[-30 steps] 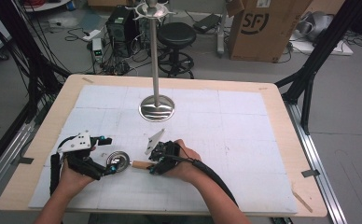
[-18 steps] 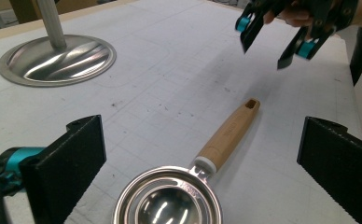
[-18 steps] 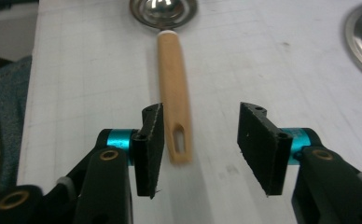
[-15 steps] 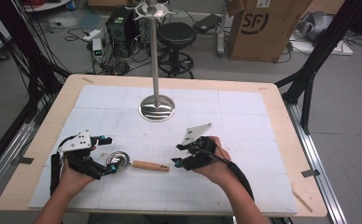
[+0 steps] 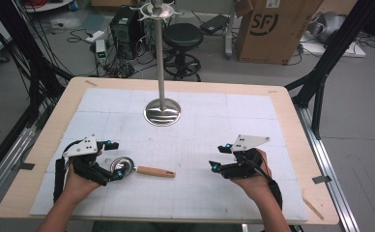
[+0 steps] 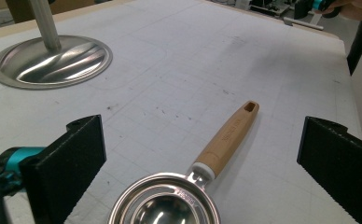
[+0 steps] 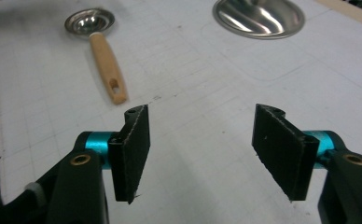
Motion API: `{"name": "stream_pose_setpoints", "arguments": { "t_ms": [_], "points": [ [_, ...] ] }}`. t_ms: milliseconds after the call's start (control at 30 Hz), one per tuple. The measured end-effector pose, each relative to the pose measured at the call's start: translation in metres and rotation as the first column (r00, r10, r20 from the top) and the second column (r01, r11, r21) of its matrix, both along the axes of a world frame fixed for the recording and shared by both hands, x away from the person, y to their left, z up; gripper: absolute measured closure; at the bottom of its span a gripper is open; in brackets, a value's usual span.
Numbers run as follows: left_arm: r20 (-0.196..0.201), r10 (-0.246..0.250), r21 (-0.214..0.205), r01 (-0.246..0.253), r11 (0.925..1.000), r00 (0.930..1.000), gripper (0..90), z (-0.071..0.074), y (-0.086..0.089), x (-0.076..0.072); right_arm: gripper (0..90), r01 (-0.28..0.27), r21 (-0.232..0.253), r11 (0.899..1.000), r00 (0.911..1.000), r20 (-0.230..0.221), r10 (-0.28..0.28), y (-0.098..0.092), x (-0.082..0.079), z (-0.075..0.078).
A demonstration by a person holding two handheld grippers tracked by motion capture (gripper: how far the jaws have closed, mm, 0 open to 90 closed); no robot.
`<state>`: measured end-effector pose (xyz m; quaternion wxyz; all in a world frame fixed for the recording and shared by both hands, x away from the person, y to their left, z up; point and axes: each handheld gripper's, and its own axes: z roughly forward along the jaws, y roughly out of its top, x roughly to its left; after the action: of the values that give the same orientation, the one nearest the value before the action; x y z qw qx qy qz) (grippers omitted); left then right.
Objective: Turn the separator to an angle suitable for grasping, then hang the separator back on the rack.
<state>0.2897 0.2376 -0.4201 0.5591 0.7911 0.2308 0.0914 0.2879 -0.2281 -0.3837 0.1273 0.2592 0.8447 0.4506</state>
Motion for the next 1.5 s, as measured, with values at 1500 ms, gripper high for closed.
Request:
{"name": "stream_pose_setpoints", "arguments": {
  "t_ms": [1500],
  "points": [
    [-0.008, -0.022, 0.019, 0.022, 0.9996, 0.9997, 1.6, 0.001, -0.005, 0.003, 21.0, 0.117, 0.079, 0.990, 0.9931, -0.006, -0.117, -0.028, 0.008, -0.022]
  ]
}}
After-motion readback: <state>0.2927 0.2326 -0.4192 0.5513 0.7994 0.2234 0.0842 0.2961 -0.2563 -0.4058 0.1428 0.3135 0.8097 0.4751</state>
